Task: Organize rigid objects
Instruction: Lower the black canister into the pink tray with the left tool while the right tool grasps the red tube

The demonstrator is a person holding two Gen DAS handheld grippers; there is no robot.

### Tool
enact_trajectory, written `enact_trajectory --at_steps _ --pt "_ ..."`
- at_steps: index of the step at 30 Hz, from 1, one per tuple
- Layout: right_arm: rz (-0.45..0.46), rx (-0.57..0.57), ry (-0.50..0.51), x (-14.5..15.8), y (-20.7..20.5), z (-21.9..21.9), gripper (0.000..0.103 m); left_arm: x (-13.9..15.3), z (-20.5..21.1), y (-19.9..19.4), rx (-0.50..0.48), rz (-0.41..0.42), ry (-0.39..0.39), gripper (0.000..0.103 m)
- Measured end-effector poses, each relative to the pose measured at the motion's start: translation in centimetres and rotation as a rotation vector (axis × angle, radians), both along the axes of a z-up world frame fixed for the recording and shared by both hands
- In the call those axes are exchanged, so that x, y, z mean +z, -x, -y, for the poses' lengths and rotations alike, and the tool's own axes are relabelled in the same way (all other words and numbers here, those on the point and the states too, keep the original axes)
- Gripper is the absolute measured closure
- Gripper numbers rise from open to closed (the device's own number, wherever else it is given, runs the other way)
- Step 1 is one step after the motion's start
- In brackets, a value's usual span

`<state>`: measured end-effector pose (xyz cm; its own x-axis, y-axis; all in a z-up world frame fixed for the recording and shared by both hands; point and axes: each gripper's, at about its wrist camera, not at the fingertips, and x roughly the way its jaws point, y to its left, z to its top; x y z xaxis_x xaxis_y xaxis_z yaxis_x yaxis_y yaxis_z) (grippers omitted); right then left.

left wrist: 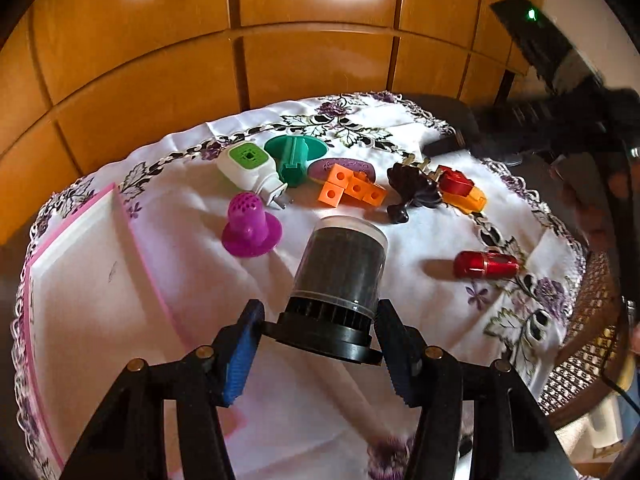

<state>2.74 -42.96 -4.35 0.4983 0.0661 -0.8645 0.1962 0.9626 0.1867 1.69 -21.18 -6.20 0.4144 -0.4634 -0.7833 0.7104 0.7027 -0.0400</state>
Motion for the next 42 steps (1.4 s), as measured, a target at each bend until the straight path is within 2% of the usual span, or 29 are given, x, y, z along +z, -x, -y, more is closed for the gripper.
enact_trajectory --at_steps 3,8,12,15,17,22,27,35,38,40,42 --pt "-0.143 0.139 0.032 -1.2 0.9 -2.1 0.03 0.5 -1.0 0.3 0.013 -0.002 0.036 0.046" --pt "-0.311 0.229 0.112 -4.0 2.1 -3.8 0.041 1.3 -2.5 0.8 0.036 -0.008 0.079 0.046" --pt "-0.374 0.257 0.158 -5.4 2.2 -4.7 0.048 1.6 -4.5 0.5 0.074 -0.022 0.106 0.046" --pt "-0.429 0.267 0.196 -7.0 2.0 -5.3 0.056 2.1 -6.9 -1.0 0.137 -0.064 0.151 0.045" --pt "-0.46 0.273 0.243 -8.0 1.7 -5.5 0.076 2.2 -9.1 -2.6 0.206 -0.078 0.165 0.045" --pt "-0.426 0.297 0.269 -8.5 2.4 -6.1 0.077 1.5 -15.7 -7.9 0.42 -0.116 0.167 0.045" --pt "-0.421 0.286 0.244 -8.4 2.7 -5.3 0.077 -0.5 -19.9 -12.5 0.558 -0.15 0.099 0.045" --pt "-0.429 0.299 0.267 -8.2 1.8 -5.5 0.077 -2.3 -21.0 -15.9 0.627 -0.174 0.044 0.044" --pt "-0.429 0.309 0.286 -8.4 1.7 -6.0 0.077 -2.0 -20.9 -15.5 0.628 -0.165 0.048 0.042" --pt "-0.427 0.312 0.291 -8.4 1.7 -6.4 0.077 -1.4 -21.0 -14.9 0.633 -0.153 0.06 0.039" --pt "-0.426 0.314 0.292 -8.5 1.8 -6.5 0.077 -0.3 -21.2 -13.7 0.662 -0.091 0.057 0.03"
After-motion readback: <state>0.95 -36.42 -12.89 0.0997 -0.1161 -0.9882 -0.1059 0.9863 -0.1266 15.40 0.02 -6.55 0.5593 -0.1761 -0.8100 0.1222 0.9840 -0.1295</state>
